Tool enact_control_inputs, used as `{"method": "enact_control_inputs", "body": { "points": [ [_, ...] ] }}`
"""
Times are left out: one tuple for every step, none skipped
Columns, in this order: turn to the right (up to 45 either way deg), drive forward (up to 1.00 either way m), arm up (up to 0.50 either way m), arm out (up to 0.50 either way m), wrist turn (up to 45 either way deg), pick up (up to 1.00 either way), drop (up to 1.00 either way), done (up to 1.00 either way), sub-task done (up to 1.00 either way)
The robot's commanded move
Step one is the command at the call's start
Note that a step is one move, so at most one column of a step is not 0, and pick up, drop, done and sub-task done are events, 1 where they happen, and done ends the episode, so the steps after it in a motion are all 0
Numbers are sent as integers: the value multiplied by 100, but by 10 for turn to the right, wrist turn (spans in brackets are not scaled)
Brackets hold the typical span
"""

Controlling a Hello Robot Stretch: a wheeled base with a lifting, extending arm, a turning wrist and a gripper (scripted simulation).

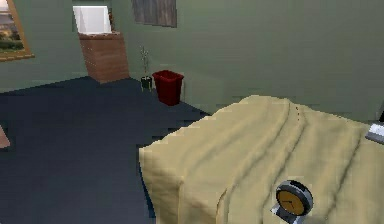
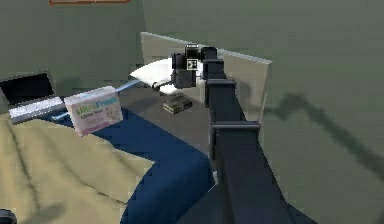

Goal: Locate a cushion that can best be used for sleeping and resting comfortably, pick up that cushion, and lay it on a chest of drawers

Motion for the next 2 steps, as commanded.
{"method": "enact_control_inputs", "body": {
  "points": [
    [0,0,0,0,-450,0,0,0,0],
    [0,0,0,0,-450,0,0,0,0]
  ]
}}
